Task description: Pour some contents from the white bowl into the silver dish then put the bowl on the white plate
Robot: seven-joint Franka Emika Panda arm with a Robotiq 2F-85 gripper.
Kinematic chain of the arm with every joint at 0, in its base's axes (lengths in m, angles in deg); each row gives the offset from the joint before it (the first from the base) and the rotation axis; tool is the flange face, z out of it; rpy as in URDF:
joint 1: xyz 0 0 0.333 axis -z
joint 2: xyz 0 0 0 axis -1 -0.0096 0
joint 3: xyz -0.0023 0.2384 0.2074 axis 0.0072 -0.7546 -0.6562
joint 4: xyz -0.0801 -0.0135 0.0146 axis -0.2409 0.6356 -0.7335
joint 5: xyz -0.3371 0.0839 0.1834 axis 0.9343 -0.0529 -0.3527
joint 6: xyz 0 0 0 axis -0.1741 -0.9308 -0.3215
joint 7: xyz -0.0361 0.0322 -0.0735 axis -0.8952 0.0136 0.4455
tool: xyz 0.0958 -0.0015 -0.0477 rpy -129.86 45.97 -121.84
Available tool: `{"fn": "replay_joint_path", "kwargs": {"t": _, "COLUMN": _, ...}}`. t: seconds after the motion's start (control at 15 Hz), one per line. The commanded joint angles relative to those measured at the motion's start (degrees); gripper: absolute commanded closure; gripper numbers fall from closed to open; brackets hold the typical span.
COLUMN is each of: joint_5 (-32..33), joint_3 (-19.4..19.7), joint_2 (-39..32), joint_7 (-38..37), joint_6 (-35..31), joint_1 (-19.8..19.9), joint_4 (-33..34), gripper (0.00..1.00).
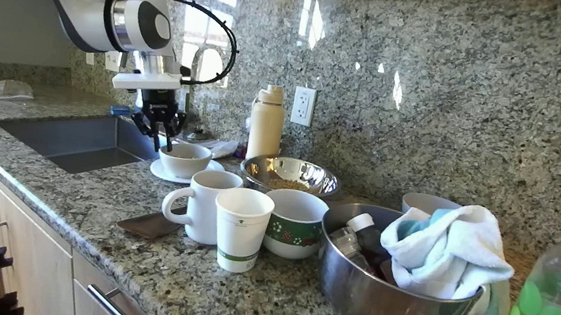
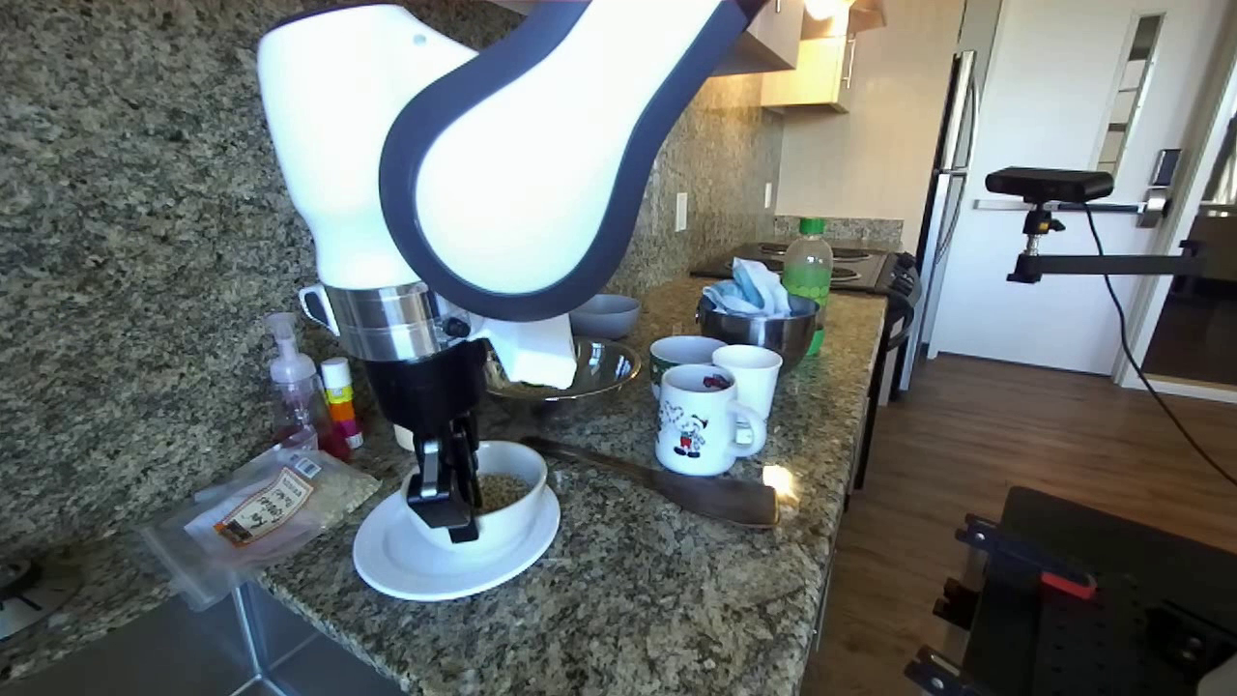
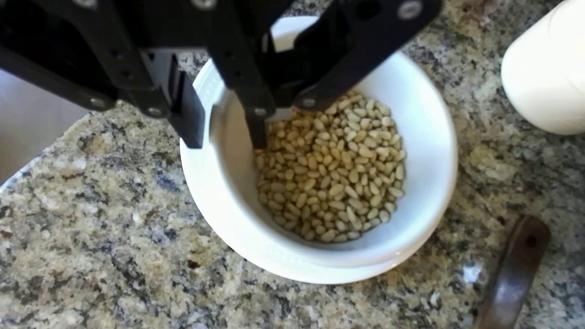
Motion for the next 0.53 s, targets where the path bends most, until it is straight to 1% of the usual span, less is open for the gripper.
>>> {"fn": "replay_joint_path", "kwargs": {"t": 0.0, "joint_5": 0.3, "joint_3": -0.2, "joint_2": 1.1, "joint_7": 0.5, "joint_6": -1.1, "joint_1": 0.7, "joint_4": -1.0, "gripper": 0.35}}
{"fn": "replay_joint_path", "kwargs": {"t": 0.27, "joint_5": -0.6, "joint_3": -0.5, "joint_2": 1.6, "joint_7": 1.9, "joint_6": -0.4, "joint_1": 1.5, "joint_4": -0.7, "gripper": 0.05}}
{"fn": "replay_joint_path", "kwargs": {"t": 0.33, "joint_5": -1.0, "joint_3": -0.7, "joint_2": 2.0, "joint_7": 2.7, "joint_6": -0.3, "joint_1": 1.9, "joint_4": -0.7, "gripper": 0.01}}
{"fn": "replay_joint_path", "kwargs": {"t": 0.47, "joint_5": -2.5, "joint_3": -1.3, "joint_2": 3.0, "joint_7": 5.1, "joint_6": 0.0, "joint_1": 3.1, "joint_4": -0.7, "gripper": 0.0}}
